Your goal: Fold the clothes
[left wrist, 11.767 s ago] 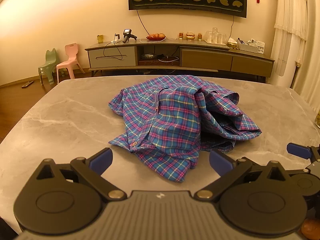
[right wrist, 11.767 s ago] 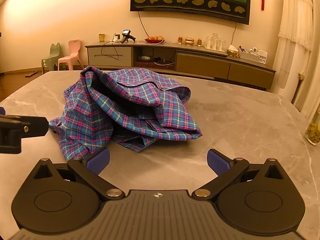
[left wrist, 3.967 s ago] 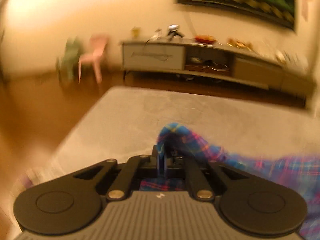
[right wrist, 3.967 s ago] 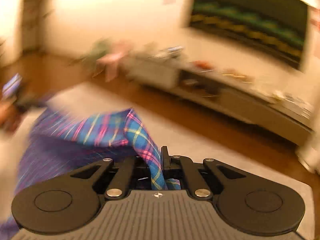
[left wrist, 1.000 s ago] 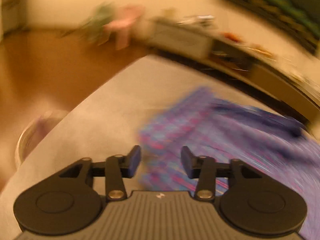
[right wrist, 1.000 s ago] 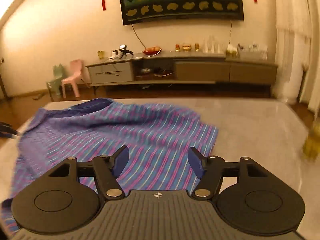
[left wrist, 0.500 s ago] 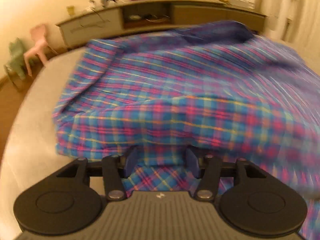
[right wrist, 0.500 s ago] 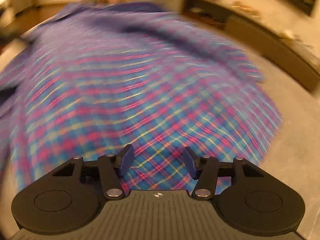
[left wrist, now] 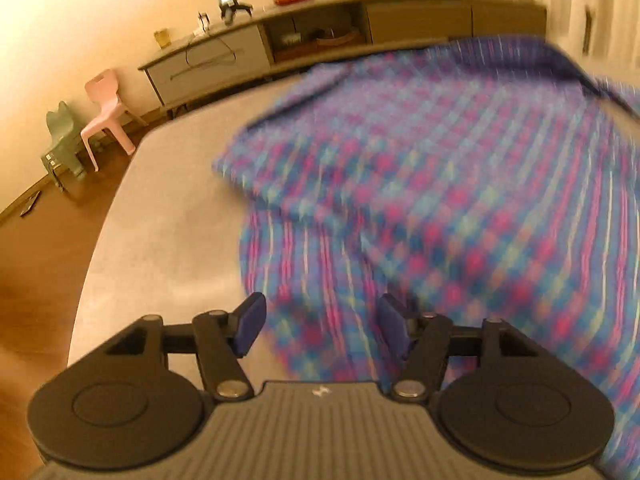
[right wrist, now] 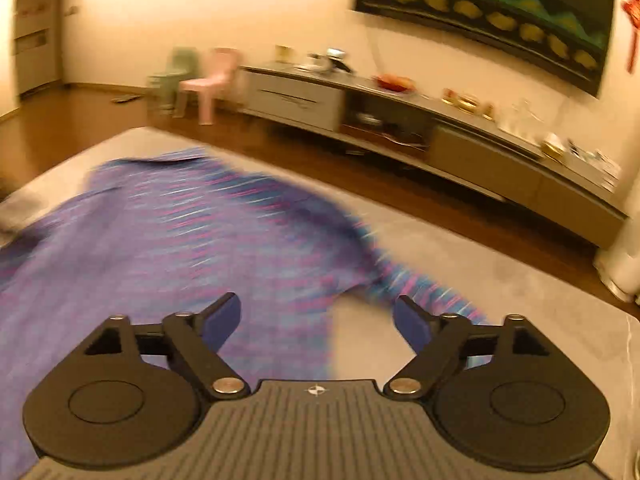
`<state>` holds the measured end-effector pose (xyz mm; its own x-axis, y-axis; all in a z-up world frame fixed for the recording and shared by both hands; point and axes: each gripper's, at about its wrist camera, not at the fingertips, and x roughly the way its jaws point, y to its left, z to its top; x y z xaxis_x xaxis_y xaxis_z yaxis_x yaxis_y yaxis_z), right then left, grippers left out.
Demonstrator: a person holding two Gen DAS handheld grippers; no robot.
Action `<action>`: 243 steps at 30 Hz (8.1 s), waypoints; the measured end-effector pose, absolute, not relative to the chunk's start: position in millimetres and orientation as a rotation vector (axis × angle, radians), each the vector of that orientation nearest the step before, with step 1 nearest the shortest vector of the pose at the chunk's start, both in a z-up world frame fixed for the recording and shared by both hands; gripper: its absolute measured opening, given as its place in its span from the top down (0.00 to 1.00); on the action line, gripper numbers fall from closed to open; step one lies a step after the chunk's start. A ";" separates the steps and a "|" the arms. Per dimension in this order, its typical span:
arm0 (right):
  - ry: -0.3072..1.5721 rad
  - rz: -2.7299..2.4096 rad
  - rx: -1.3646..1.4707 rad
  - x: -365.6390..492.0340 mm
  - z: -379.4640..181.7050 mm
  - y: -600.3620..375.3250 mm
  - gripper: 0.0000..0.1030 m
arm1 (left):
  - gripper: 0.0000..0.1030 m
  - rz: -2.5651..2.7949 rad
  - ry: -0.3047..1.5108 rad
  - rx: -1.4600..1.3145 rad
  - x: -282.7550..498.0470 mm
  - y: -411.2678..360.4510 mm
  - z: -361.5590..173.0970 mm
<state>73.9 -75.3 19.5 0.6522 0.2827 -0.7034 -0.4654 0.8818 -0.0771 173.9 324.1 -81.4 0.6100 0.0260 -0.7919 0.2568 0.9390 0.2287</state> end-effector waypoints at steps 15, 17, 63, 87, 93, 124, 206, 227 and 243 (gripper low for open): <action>0.902 0.015 -0.247 262.4 -41.3 -168.0 1.00 | 0.87 0.190 0.876 0.388 237.0 372.7 -84.7; 0.920 -0.066 -0.211 255.7 -42.0 -200.6 0.99 | 0.81 0.226 0.866 0.390 246.1 375.5 -84.1; 0.804 -0.087 -0.351 -50.9 -63.2 -142.2 0.31 | 0.68 0.198 0.929 0.253 202.2 326.7 -79.8; 0.399 0.901 -0.921 -236.2 -59.8 147.0 0.32 | 0.52 -0.099 0.881 -0.280 107.7 352.2 -22.8; 0.430 0.792 -0.246 -163.9 14.1 82.0 1.00 | 0.46 -0.097 0.782 -0.426 60.9 358.7 -3.7; 0.602 0.634 0.727 -64.1 -26.8 -68.6 1.00 | 0.24 -0.177 0.793 -0.876 -26.9 290.6 -77.0; 0.849 0.213 -0.124 64.9 -89.7 -152.2 0.31 | 0.34 0.167 0.883 -0.023 288.1 393.3 -87.0; 0.799 -0.022 -0.105 64.6 -97.4 -264.4 0.61 | 0.39 -0.285 0.716 0.033 220.2 227.2 27.2; 0.600 0.276 0.886 13.0 -60.2 -329.5 0.98 | 0.10 -0.806 0.726 0.120 116.7 -85.3 16.2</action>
<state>13.0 -329.5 -60.2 0.8030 0.4632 -0.3751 0.0168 0.6115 0.7910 116.7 -85.2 16.2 0.4675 -0.6160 -0.6341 0.6947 0.6995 -0.1674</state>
